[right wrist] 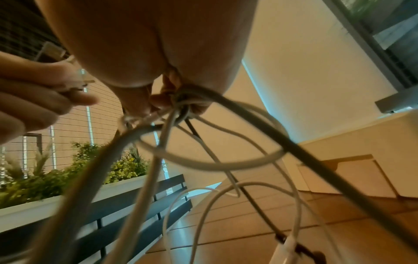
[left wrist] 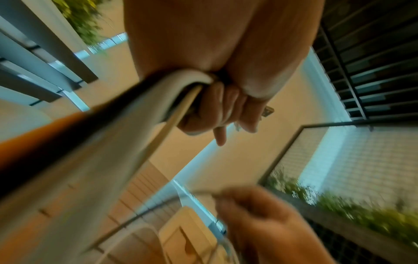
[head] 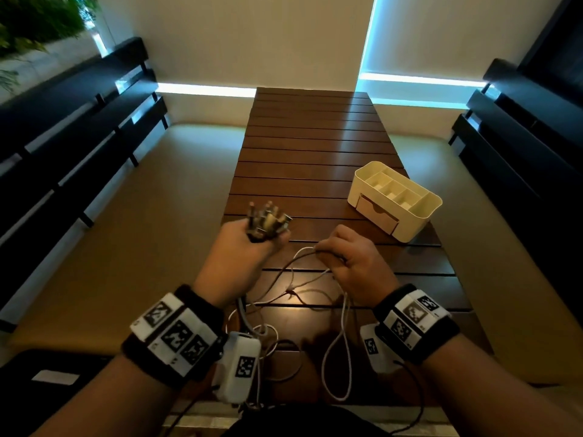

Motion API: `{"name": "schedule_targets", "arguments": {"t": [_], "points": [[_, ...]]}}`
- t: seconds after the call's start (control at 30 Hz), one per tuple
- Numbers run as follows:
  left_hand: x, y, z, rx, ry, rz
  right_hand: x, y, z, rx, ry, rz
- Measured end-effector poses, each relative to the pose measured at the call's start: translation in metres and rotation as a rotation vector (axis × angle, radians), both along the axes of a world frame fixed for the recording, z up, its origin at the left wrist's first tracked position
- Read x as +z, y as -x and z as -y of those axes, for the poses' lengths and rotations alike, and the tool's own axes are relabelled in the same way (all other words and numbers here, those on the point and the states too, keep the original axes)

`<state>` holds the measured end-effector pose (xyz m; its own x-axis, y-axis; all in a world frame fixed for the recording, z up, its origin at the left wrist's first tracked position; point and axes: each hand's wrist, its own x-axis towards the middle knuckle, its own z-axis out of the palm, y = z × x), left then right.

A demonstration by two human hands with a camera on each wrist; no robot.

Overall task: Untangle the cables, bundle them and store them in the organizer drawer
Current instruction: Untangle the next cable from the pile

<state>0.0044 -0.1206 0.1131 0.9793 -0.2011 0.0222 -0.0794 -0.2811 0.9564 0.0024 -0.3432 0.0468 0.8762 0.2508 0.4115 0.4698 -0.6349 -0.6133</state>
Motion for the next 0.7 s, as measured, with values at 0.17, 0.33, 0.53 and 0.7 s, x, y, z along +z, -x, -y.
{"name": "schedule_targets", "arguments": {"t": [0.17,0.33,0.53,0.7], "points": [[-0.014,0.006,0.023,-0.137,-0.129,0.026,0.015,0.005,-0.01,0.029,-0.008,0.083],[-0.015,0.003,0.019,-0.162,-0.184,0.017,0.014,0.01,-0.008,0.005,-0.021,0.036],[-0.005,0.007,0.012,-0.173,-0.018,-0.135,0.006,0.01,-0.006,0.005,0.04,-0.08],[-0.002,0.011,-0.008,-0.168,0.148,-0.287,-0.012,0.0,0.006,-0.074,0.23,-0.261]]}}
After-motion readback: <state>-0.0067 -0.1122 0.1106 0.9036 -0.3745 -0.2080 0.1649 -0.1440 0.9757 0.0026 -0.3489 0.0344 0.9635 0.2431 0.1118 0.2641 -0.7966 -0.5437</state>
